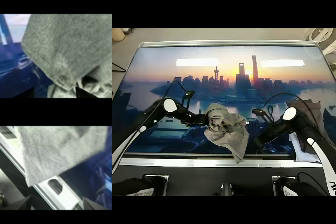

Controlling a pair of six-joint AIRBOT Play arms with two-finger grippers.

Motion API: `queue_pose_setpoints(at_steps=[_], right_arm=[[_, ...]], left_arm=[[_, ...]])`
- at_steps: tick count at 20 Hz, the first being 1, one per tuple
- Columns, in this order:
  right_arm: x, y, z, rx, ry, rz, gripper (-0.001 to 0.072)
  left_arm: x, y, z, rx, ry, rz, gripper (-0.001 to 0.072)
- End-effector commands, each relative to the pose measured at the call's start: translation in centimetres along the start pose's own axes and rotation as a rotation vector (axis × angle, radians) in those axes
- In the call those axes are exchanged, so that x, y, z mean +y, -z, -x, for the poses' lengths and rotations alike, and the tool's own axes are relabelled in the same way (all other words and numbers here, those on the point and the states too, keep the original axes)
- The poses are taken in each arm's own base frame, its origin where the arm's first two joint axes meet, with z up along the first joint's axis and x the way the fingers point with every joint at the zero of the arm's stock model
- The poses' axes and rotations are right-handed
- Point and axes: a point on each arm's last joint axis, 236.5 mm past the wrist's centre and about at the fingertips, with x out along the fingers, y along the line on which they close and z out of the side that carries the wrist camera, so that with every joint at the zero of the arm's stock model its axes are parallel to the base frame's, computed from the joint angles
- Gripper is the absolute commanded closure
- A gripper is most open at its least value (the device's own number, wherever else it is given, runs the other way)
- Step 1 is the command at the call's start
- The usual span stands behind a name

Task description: Fold the shirts.

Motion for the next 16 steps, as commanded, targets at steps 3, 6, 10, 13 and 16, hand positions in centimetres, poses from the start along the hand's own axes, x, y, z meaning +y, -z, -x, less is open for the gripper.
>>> queue_pose_setpoints(at_steps=[3,6,10,13,16], right_arm=[[0.8,-0.5,-2.0,-0.003,0.019,0.044,0.0005],[1.1,-1.1,-2.5,-0.014,0.03,0.051,0.0003],[2.9,-0.2,-5.7,0.083,-0.008,0.098,0.0003],[3.9,0.1,-8.6,0.138,-0.025,0.1,0.0048],[4.4,-0.9,-9.5,0.105,-0.043,0.078,0.0467]], left_arm=[[0.1,-1.8,-2.4,-0.048,0.038,0.06,0.0195],[0.2,-2.5,-2.4,-0.078,0.038,0.06,0.0682],[0.0,-2.1,-2.0,-0.066,0.038,0.003,0.0681],[-0.6,-2.1,-1.1,-0.079,0.046,-0.01,0.0681],[-1.2,-2.4,0.2,-0.111,0.054,-0.031,0.0681]])
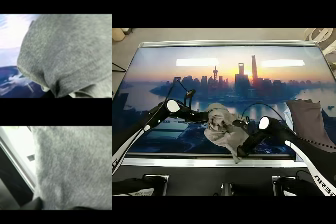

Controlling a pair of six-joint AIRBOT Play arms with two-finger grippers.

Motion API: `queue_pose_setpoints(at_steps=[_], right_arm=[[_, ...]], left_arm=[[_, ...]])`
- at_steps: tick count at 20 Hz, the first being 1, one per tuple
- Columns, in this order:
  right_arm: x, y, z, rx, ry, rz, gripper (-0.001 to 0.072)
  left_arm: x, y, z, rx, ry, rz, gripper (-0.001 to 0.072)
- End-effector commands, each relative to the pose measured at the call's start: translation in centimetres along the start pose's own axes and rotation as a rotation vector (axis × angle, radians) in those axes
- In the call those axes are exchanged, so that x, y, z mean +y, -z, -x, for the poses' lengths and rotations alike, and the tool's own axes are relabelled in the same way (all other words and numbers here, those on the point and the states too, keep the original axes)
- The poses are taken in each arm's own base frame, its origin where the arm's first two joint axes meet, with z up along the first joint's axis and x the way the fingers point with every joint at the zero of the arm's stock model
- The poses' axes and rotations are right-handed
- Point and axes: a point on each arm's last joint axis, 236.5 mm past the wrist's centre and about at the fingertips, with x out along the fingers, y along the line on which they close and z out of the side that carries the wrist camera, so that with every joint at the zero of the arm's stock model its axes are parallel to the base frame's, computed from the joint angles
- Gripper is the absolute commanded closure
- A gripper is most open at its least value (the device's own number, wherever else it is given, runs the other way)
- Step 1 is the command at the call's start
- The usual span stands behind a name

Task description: Fold the shirts.

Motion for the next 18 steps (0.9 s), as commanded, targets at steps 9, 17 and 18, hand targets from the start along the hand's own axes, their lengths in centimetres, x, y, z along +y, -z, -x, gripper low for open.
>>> queue_pose_setpoints(at_steps=[9,17,18], right_arm=[[-4.7,-4.8,29.7,-0.181,1.018,0.247,0.0692],[14.6,8.8,60.9,-1.284,1.454,0.087,0.0693],[14.9,9.6,60.7,-1.304,1.435,0.075,0.0693]], left_arm=[[-4.2,-11.5,28.4,-0.664,-0.29,-0.355,0.0683],[-13.7,-1.1,63.2,-1.51,-0.091,-0.284,0.0682],[-13.9,0.0,63.8,-1.522,-0.092,-0.294,0.0682]])
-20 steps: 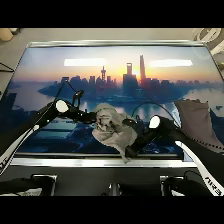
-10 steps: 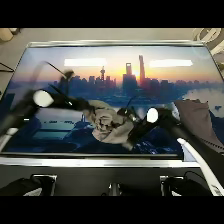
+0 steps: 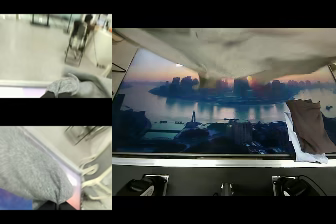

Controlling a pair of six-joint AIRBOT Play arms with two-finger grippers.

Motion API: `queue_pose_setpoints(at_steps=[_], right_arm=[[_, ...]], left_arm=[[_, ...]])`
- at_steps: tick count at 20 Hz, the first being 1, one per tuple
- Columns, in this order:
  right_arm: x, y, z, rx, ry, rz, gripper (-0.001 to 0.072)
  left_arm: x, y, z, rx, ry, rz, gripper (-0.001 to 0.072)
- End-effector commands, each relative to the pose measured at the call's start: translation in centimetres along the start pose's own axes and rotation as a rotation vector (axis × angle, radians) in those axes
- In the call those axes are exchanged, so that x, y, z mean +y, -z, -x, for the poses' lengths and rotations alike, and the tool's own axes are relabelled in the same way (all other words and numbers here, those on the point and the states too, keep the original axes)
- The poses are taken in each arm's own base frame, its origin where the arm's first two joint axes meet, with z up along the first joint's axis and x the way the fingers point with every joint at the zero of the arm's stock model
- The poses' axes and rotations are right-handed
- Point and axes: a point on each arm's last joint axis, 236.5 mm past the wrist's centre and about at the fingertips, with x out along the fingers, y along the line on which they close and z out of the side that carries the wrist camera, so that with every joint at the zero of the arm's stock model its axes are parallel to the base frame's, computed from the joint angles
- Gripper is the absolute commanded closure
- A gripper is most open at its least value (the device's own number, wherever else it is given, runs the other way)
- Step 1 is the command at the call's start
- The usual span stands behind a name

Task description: Fold the shirts.

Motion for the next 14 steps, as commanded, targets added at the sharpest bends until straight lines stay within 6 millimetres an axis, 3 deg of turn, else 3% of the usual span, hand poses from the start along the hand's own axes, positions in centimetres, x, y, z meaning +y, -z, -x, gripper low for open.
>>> queue_pose_setpoints(at_steps=[1,5,7,8,9,11,14], right_arm=[[-5.9,-0.9,6.6,-0.138,0.117,-0.173,0.0693],[-5.4,0.1,6.1,-0.088,0.107,-0.166,0.0692],[-5.5,-0.4,5.6,-0.094,0.12,-0.154,0.0692],[-5.3,-0.4,4.9,-0.079,0.125,-0.142,0.0692],[-4.7,-0.2,3.8,-0.05,0.114,-0.13,0.0692],[-1.7,1.1,0.5,0.072,0.049,-0.1,0.0692],[6.1,5.0,-7.5,0.285,-0.068,0.0,0.0691]], left_arm=[[-0.2,-5.3,6.9,-0.16,-0.005,0.006,0.0682],[0.8,-3.2,6.2,-0.075,-0.045,-0.03,0.0682],[1.4,-0.7,5.0,0.013,-0.065,-0.046,0.0681],[1.9,1.5,4.2,0.087,-0.08,-0.081,0.0682],[2.6,4.4,3.4,0.179,-0.097,-0.105,0.0682],[4.6,12.4,1.7,0.421,-0.136,-0.132,0.0681],[7.2,24.9,0.4,0.712,-0.175,-0.13,0.0681]])
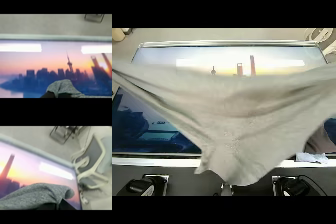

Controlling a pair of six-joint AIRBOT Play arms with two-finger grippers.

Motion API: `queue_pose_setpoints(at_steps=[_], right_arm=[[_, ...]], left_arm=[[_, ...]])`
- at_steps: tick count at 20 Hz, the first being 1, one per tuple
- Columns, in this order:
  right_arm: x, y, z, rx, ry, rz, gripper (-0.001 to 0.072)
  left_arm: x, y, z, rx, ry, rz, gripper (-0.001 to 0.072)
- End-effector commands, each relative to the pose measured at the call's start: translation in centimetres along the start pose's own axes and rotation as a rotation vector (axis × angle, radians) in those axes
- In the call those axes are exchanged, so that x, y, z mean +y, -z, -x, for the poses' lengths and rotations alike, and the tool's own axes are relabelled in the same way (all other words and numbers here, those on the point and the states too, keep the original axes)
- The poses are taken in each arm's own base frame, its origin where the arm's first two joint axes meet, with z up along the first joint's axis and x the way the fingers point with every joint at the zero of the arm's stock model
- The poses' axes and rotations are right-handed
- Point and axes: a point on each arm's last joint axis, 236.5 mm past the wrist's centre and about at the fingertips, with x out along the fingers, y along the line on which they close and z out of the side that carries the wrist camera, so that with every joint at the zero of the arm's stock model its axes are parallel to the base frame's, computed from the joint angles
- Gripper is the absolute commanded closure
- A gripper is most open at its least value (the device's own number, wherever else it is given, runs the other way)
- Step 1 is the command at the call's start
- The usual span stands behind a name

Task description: Fold the shirts.

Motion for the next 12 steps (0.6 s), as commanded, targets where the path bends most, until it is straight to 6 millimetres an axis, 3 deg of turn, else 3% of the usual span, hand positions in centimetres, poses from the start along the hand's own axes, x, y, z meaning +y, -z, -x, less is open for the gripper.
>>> queue_pose_setpoints(at_steps=[1,4,6,7,8,9,12], right_arm=[[9.3,4.7,-8.9,0.23,-0.132,0.101,0.0691],[19.4,10.8,-17.3,0.341,-0.227,0.083,0.0691],[25.3,15.4,-20.0,0.477,-0.304,-0.018,0.0679],[28.0,17.2,-20.5,0.541,-0.361,-0.049,0.0506],[30.1,18.0,-20.5,0.57,-0.429,-0.05,0.024],[31.5,18.2,-20.2,0.575,-0.488,-0.034,0.0137],[30.1,18.1,-18.3,0.582,-0.541,0.088,0.0127]], left_arm=[[1.2,13.2,-6.8,0.35,-0.036,-0.033,0.0681],[1.0,22.6,-10.4,0.515,-0.02,0.019,0.0682],[0.4,26.3,-11.3,0.575,0.005,0.061,0.0681],[0.3,27.4,-11.4,0.595,0.009,0.068,0.0681],[0.4,27.9,-11.4,0.605,0.007,0.066,0.0681],[0.5,27.9,-11.4,0.604,0.005,0.059,0.0681],[0.7,27.5,-11.5,0.591,-0.001,0.042,0.0681]])
